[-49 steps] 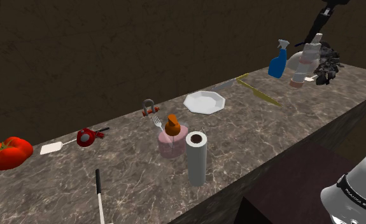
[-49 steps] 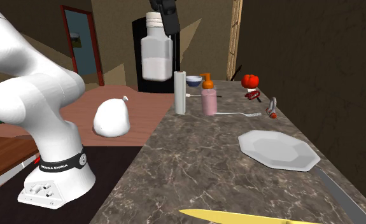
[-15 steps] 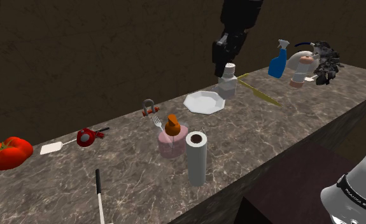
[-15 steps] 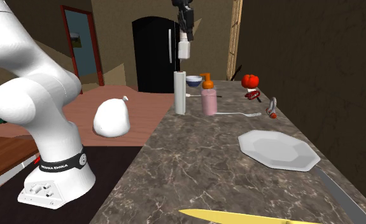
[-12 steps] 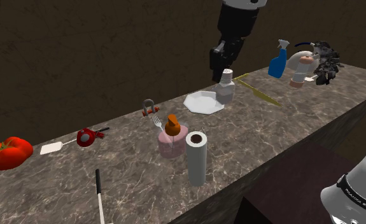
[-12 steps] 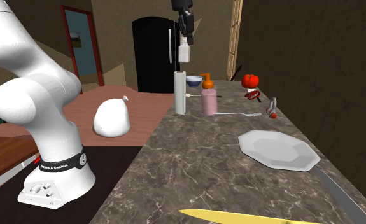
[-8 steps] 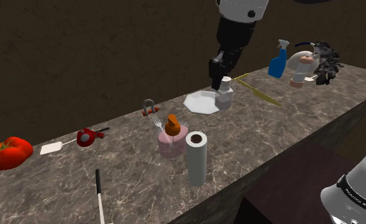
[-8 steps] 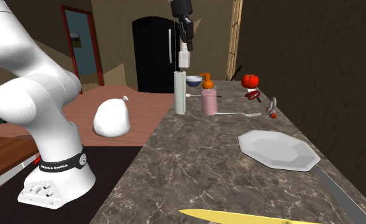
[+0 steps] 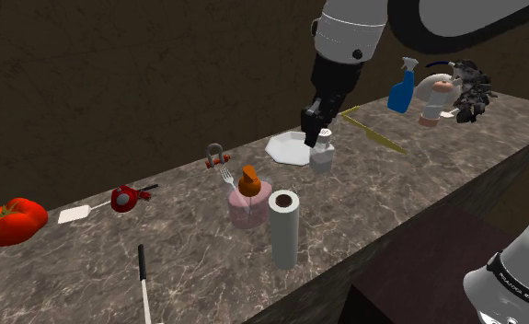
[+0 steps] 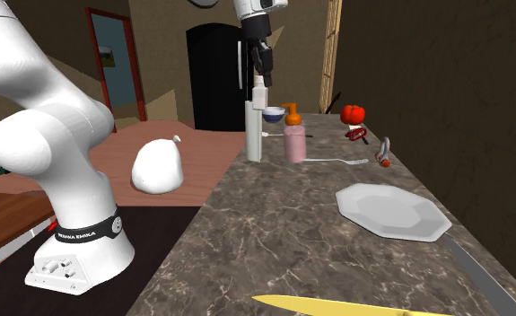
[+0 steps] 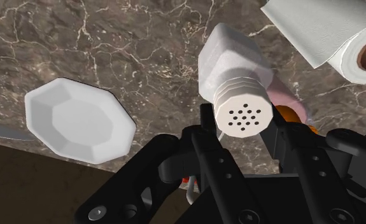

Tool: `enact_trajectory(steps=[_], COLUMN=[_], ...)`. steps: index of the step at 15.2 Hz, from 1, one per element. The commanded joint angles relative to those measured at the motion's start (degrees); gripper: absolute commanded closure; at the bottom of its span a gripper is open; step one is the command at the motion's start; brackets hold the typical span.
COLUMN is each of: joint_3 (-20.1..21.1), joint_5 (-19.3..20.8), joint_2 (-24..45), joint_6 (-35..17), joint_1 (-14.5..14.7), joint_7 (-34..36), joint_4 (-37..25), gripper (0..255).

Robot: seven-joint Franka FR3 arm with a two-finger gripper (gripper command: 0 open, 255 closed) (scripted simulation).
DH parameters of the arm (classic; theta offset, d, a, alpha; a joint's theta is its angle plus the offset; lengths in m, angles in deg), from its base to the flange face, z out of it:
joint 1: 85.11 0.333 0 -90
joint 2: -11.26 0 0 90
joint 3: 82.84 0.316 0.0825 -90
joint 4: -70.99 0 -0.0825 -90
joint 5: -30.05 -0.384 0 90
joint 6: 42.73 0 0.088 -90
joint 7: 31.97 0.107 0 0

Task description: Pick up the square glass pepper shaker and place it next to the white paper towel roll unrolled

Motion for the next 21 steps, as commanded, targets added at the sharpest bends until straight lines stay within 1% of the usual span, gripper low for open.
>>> enact_trajectory(steps=[1,11,21], joint_3=[0.12,1.34,2.94], joint_5=[-0.19,-0.5,-0.24], joint_2=[-0.17,0.87,3.42], joint_6=[-1.87,-9.72,-17.92], joint_1=[0.12,0.34,0.19], joint_7=[-0.09,0.3,1.16], joint_4=[2.01,8.84,14.59], gripper=[255,255,255])
